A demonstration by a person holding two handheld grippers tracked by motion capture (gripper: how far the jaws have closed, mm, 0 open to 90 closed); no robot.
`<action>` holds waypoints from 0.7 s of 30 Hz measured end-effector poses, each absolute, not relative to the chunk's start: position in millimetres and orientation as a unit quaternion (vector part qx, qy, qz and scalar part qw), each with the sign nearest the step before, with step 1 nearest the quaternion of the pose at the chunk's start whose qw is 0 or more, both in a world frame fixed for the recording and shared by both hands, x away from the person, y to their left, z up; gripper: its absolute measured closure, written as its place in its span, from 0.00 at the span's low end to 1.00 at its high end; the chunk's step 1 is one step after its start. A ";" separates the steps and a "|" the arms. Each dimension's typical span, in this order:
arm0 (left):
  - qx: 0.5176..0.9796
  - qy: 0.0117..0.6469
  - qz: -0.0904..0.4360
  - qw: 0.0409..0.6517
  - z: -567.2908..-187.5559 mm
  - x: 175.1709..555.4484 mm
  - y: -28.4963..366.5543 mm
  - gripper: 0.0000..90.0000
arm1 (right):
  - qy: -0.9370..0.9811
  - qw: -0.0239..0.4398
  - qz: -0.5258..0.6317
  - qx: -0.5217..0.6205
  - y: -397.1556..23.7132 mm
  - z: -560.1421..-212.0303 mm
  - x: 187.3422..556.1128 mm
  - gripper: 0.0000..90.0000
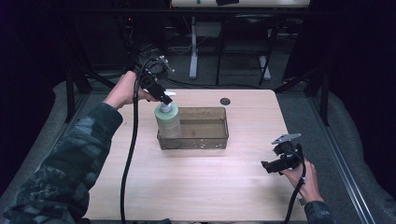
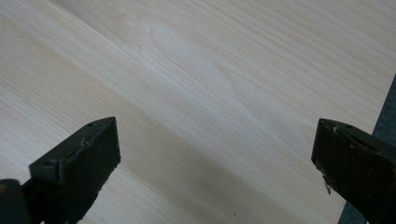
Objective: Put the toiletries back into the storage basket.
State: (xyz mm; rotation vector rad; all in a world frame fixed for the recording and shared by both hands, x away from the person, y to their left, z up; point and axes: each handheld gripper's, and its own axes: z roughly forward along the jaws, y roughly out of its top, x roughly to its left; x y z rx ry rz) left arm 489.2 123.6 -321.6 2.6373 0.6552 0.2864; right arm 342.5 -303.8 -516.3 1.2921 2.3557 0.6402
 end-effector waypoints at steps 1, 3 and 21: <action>0.944 0.233 0.102 0.209 -319.9 488.1 124.2 0.42 | 0.838 0.188 0.228 0.459 -303.9 -516.3 342.5 0.01; 0.941 0.236 0.105 0.219 -317.4 486.3 125.3 0.33 | 0.838 0.188 0.228 0.459 -304.3 -516.5 342.6 0.01; 0.922 0.260 0.111 0.265 -322.5 453.4 153.9 0.00 | 0.837 0.185 0.227 0.461 -302.9 -517.3 342.5 0.01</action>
